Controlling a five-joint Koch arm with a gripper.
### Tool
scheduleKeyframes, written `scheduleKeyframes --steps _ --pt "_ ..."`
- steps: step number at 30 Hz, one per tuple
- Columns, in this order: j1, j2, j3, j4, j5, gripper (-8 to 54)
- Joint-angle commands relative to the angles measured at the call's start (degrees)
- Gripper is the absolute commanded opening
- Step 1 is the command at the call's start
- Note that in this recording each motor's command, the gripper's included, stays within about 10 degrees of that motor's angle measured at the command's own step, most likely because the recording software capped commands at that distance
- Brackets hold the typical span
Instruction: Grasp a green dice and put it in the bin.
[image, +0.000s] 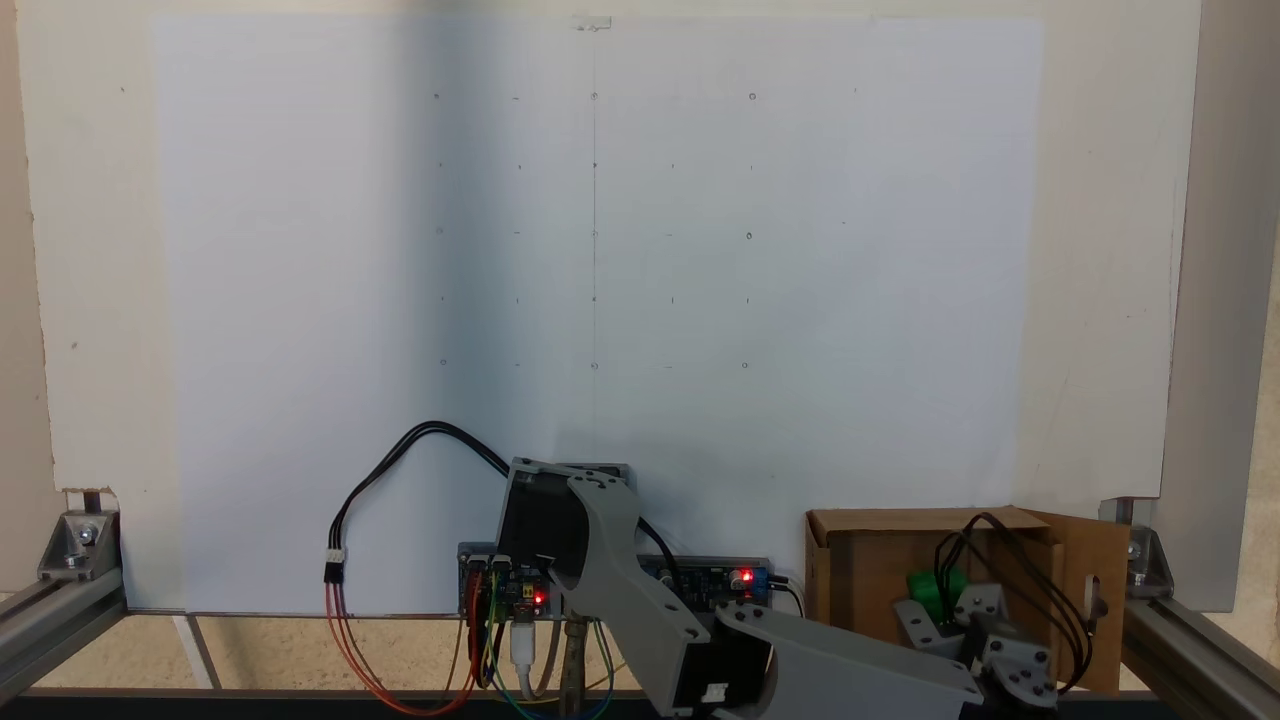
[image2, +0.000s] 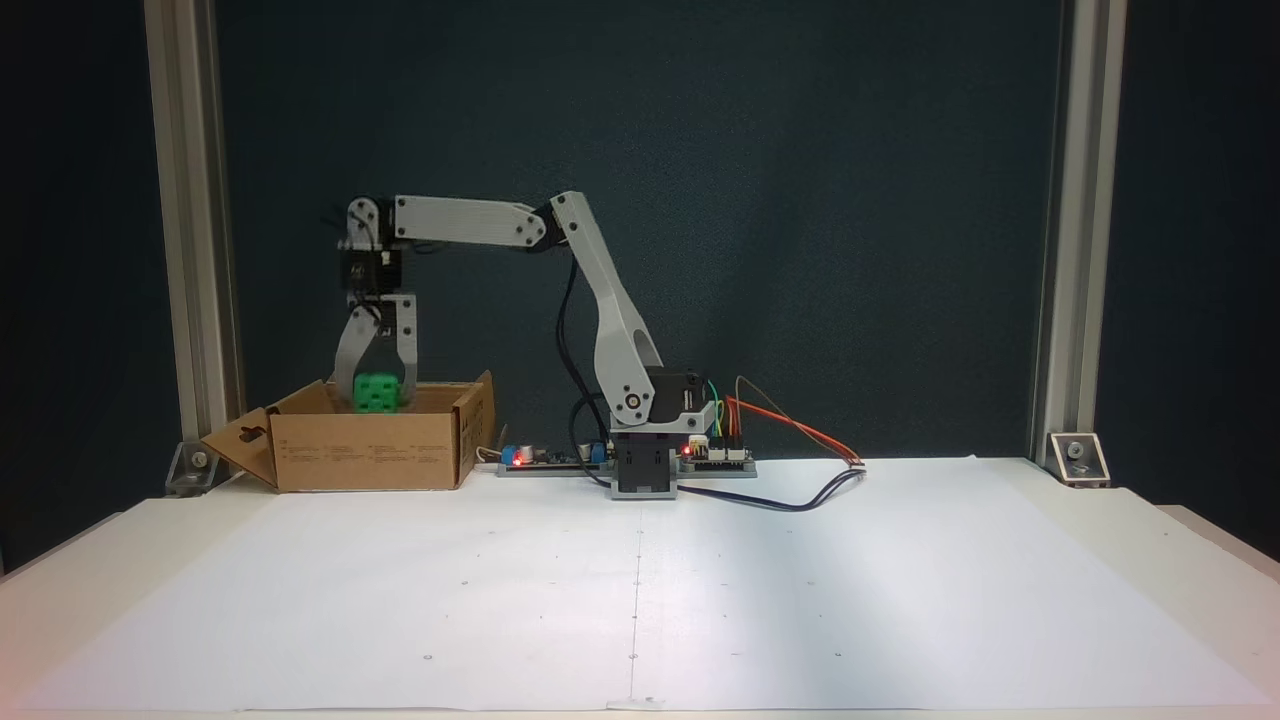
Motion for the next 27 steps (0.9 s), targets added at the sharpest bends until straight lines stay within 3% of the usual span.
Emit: scheduleKeyframes --steps 1,4,6,9,18,27 --pt "0.9 1.1 -2.5 -0.9 -4.8 11.5" --pt "1.3 1.2 -2.0 -1.0 -5.1 11.6" --pt "1.3 1.1 1.5 -1.0 -5.0 28.7" --pt "2.7 1.1 5.4 -1.0 -4.9 40.2" --pt "2.1 11.3 3.5 -1.1 -2.5 42.5" --pt "-26.6 27.6 1.3 -1.8 19.8 45.0"
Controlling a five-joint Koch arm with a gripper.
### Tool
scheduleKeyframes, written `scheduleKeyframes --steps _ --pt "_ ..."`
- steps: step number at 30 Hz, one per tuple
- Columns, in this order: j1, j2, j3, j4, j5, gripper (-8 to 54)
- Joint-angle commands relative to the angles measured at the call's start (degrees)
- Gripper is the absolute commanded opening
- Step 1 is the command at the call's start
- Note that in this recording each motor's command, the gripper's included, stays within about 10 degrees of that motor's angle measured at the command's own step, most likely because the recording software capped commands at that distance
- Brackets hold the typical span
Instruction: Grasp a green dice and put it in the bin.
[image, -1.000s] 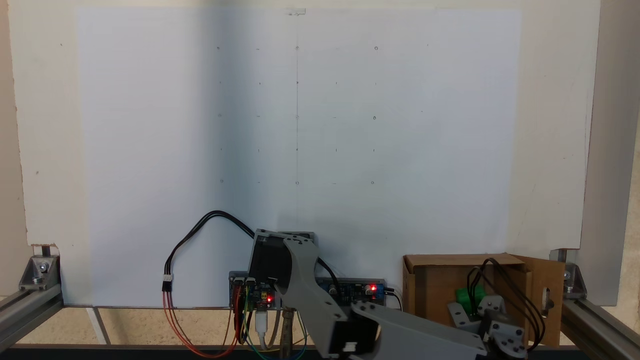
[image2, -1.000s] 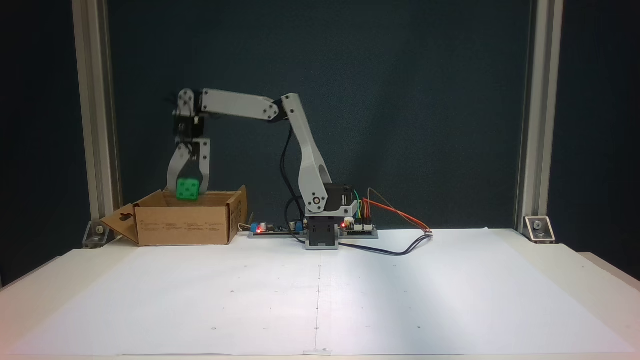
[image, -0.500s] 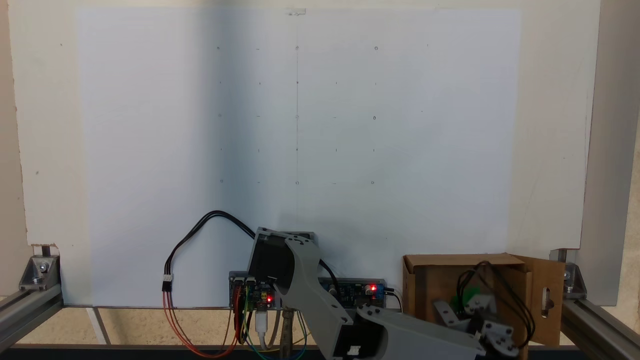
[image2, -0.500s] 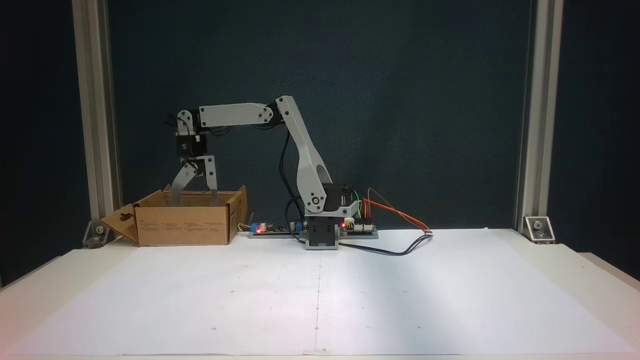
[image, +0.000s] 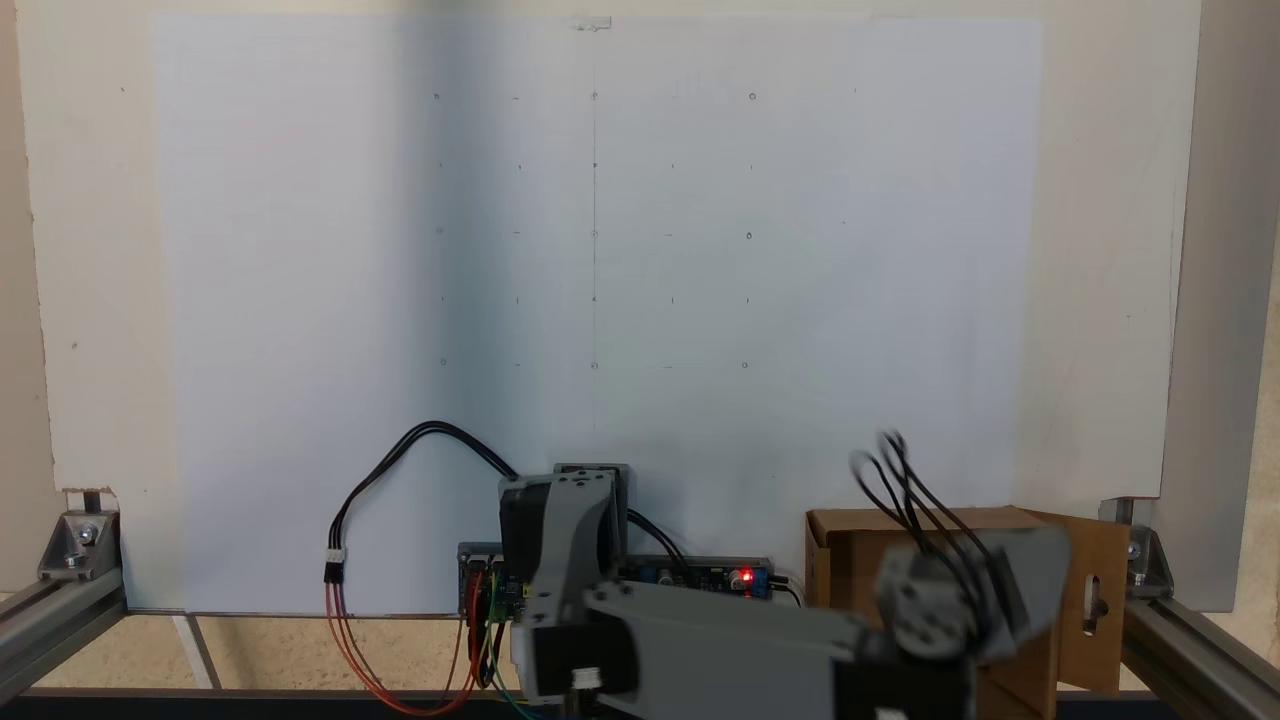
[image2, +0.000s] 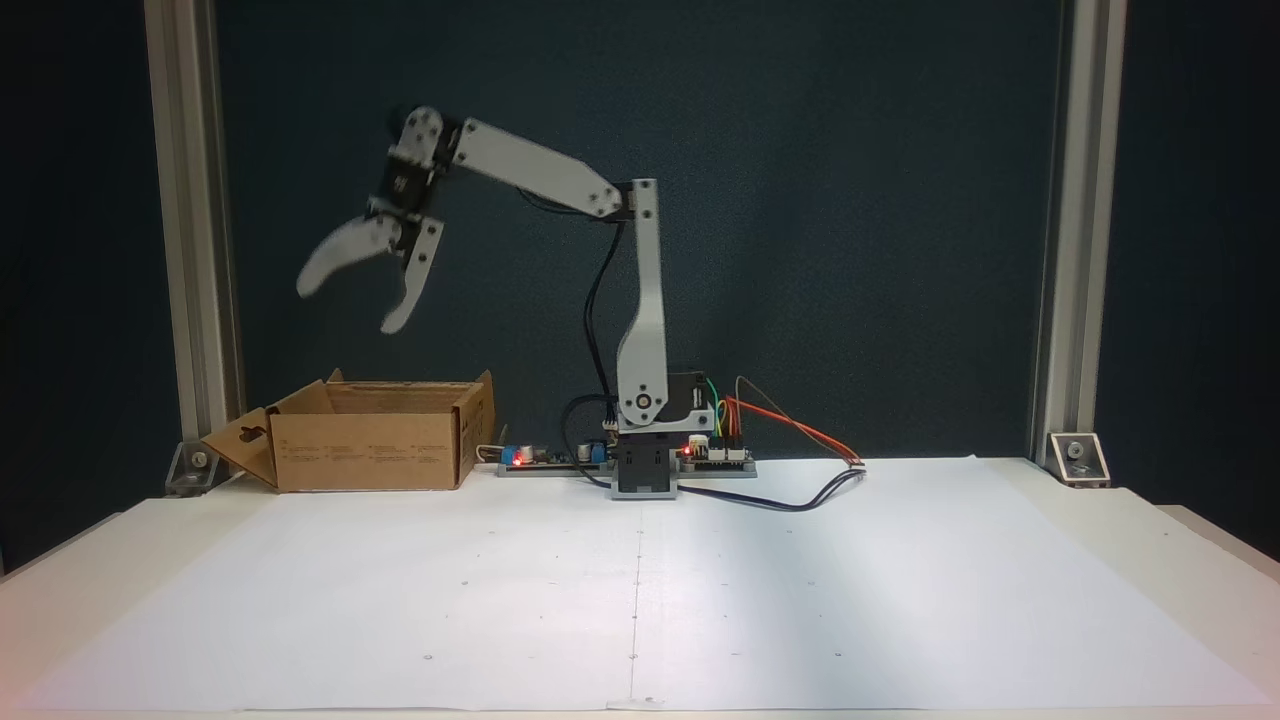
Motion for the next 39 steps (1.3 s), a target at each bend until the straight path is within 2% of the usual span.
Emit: scheduleKeyframes --steps 1,6,14,18,27,36,39 --pt "-9.2 4.8 -3.2 -0.9 7.1 45.2" --pt "-29.9 9.8 -1.6 -1.2 14.7 45.1" --pt "-63.2 16.5 9.0 -8.3 15.1 44.9" --pt "-76.7 20.8 17.4 -18.1 15.6 45.0" --pt "-79.3 31.4 41.1 -42.3 15.5 44.7" --pt "-79.8 43.9 56.8 -65.0 15.4 45.0" --pt "-79.9 45.0 61.7 -72.3 15.4 45.1"
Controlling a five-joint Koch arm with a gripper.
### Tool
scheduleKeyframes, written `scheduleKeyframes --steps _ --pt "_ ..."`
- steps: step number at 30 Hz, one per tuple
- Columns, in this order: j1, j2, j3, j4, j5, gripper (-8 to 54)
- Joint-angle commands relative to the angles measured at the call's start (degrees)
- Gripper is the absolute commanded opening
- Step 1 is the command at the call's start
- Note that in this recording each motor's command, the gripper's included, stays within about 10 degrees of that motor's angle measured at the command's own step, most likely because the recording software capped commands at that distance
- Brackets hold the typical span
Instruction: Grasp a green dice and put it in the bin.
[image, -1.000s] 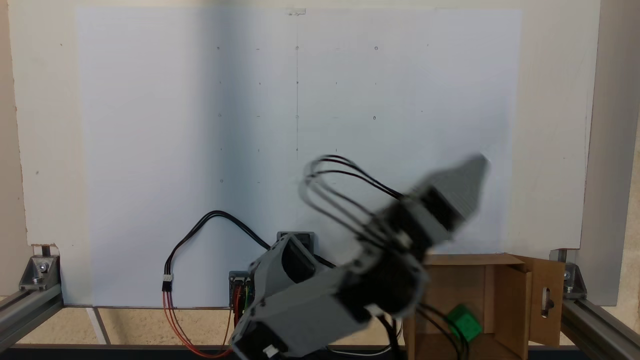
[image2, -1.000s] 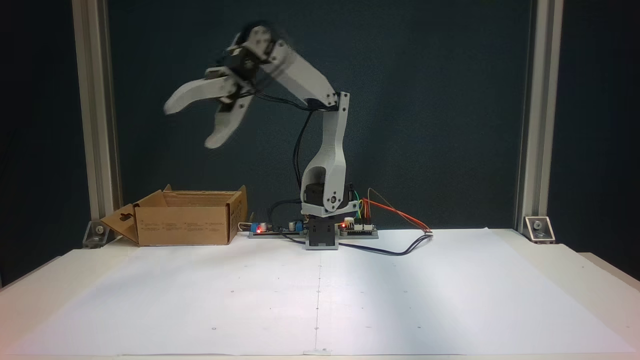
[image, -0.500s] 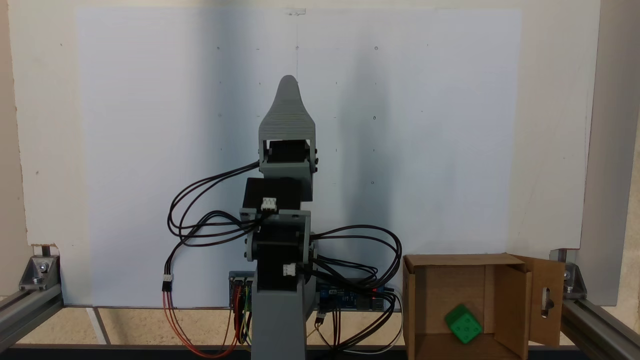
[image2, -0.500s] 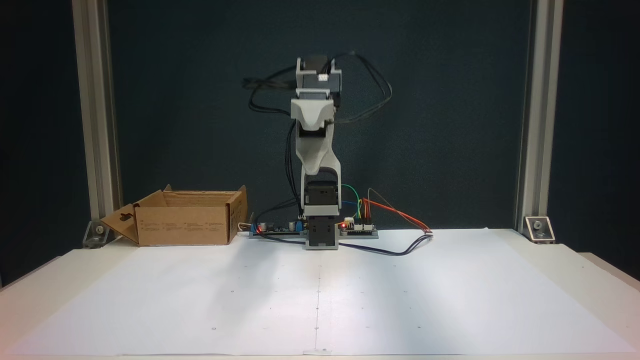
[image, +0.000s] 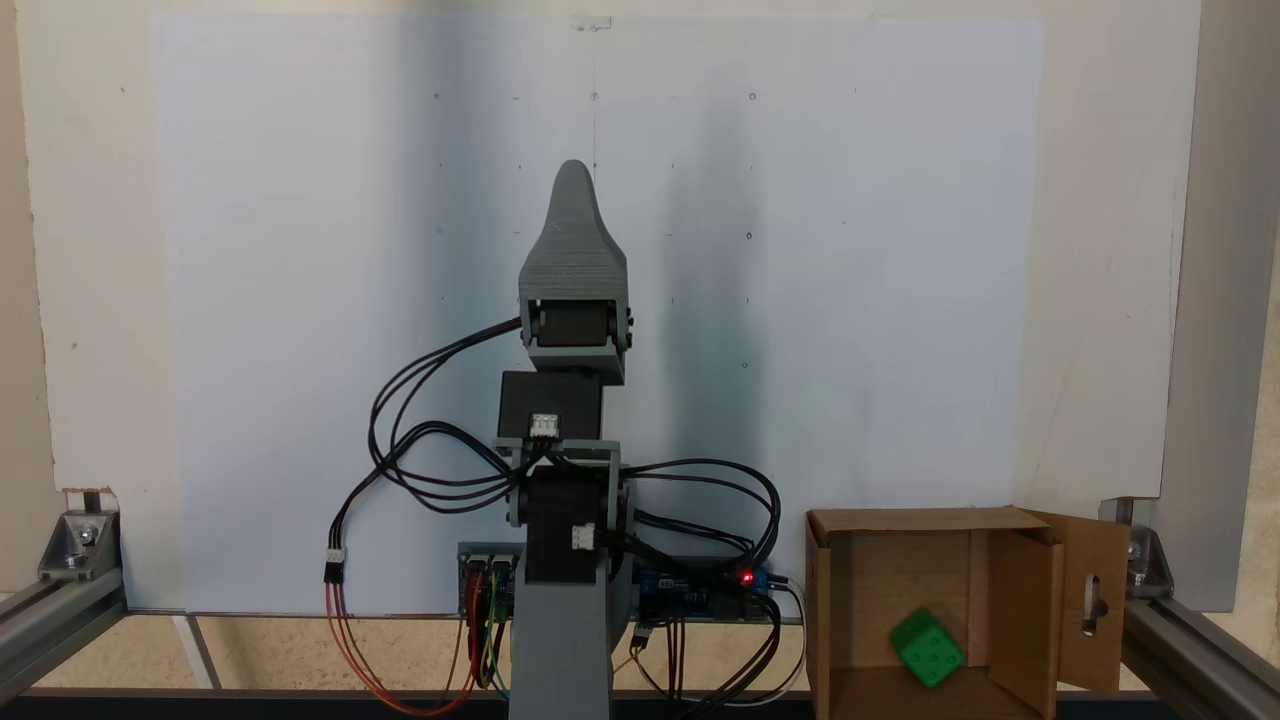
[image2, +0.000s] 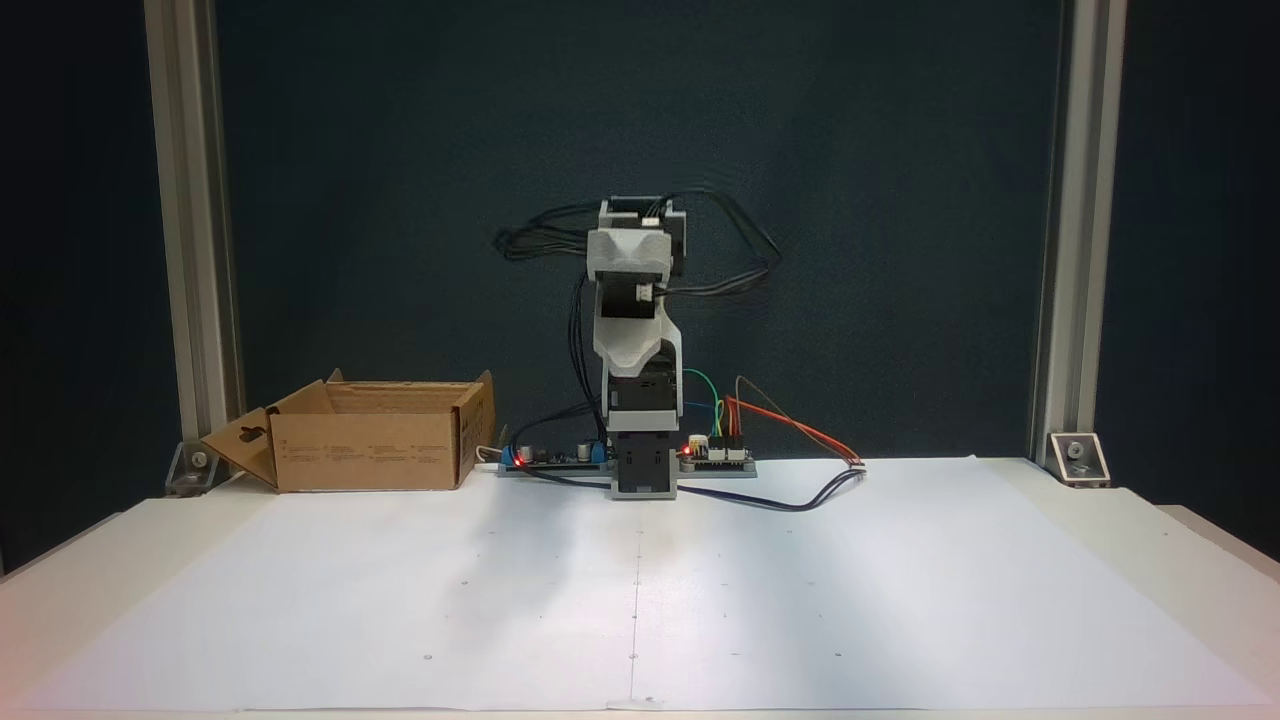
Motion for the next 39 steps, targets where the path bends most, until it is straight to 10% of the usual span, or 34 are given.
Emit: scheduleKeyframes --steps 1,39 --pt "0.3 6.5 0.1 -9.3 2.2 44.8" --pt "0.9 6.5 52.7 -94.7 1.3 44.9"
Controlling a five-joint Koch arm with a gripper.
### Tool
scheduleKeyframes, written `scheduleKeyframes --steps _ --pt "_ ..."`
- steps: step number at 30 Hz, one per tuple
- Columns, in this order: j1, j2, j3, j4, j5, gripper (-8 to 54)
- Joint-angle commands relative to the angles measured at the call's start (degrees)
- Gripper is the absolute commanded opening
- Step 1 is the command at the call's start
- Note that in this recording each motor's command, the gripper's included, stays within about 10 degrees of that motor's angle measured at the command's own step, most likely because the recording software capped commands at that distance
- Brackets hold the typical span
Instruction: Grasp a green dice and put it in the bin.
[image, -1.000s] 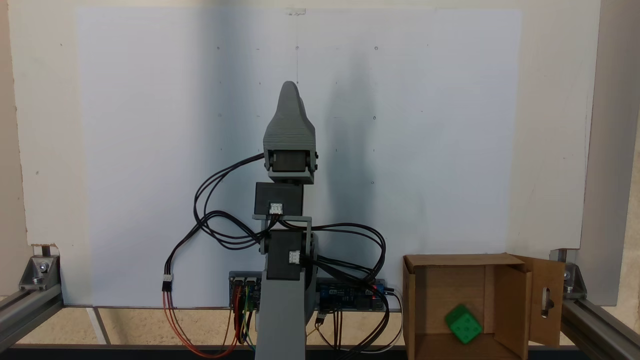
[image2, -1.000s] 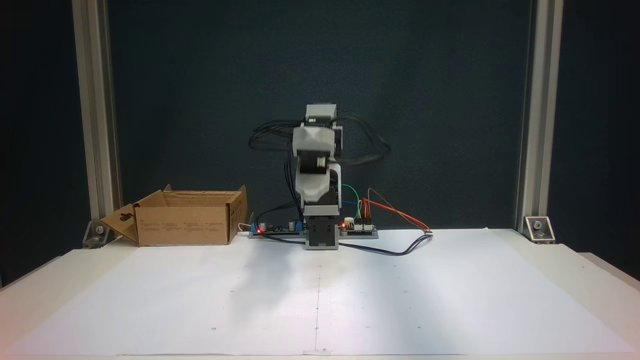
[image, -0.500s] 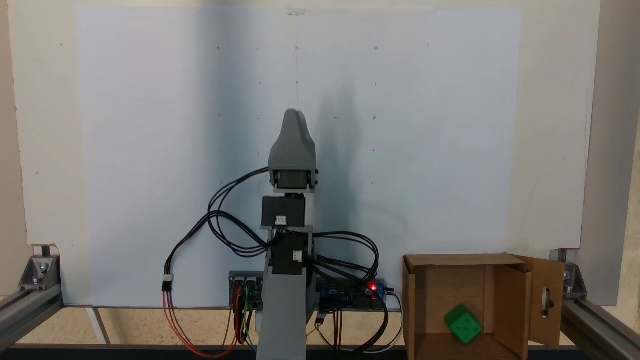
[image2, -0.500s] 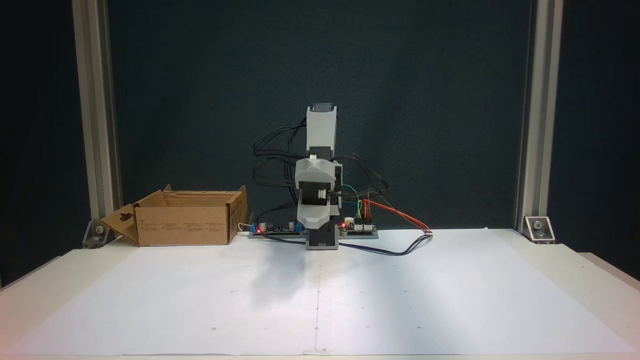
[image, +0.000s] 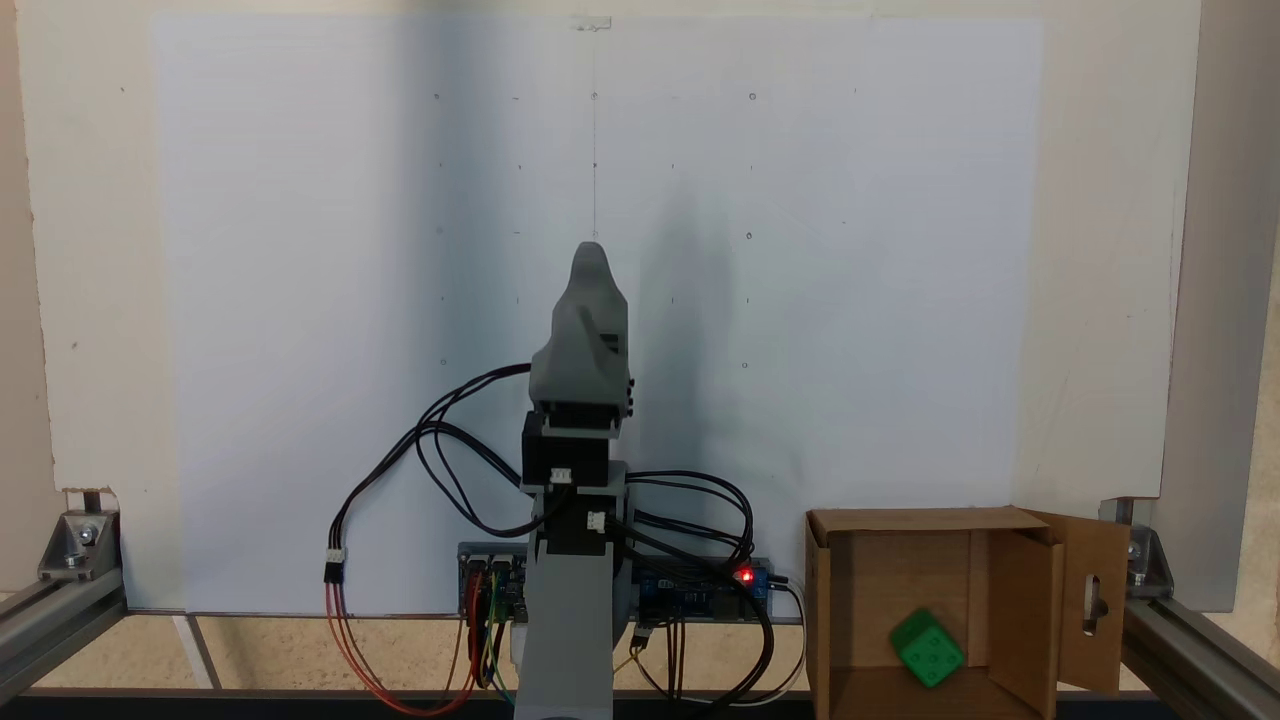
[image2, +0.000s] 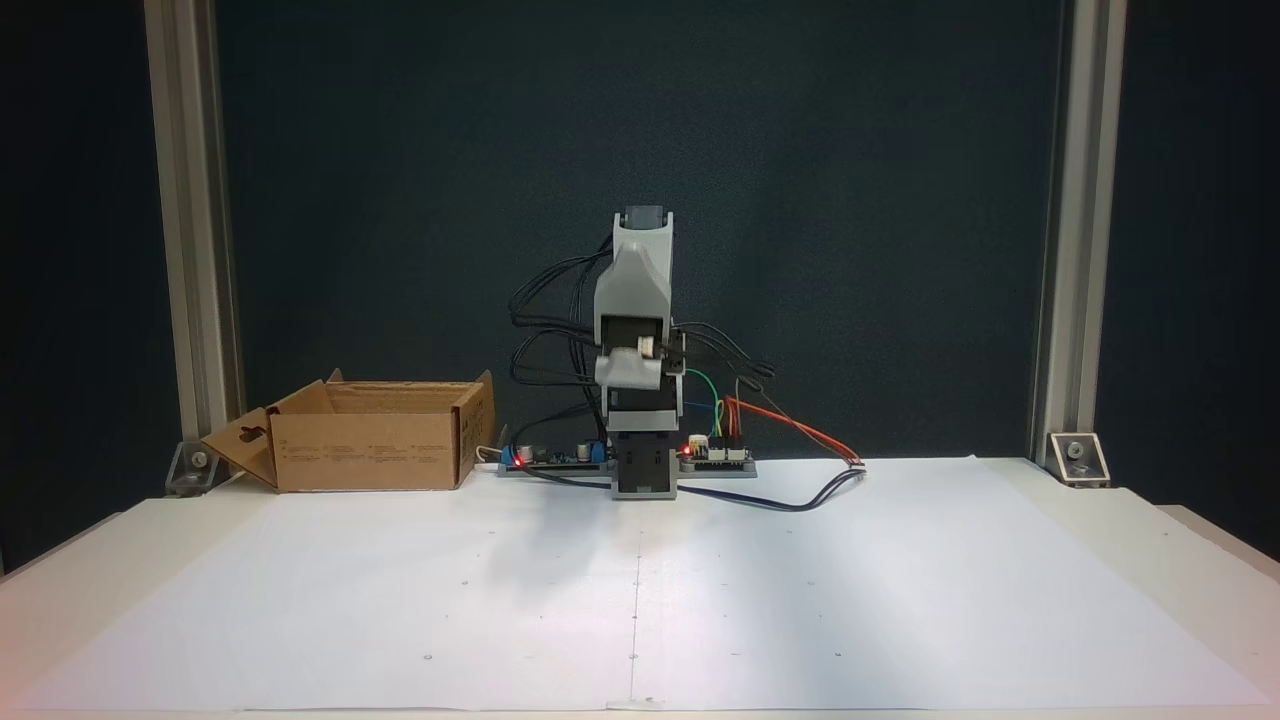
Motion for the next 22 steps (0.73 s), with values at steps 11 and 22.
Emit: scheduleKeyframes --steps 11,22 --pt "0.2 6.2 3.1 -5.3 1.3 45.0" --pt "0.2 6.2 3.1 -5.3 1.4 45.0"
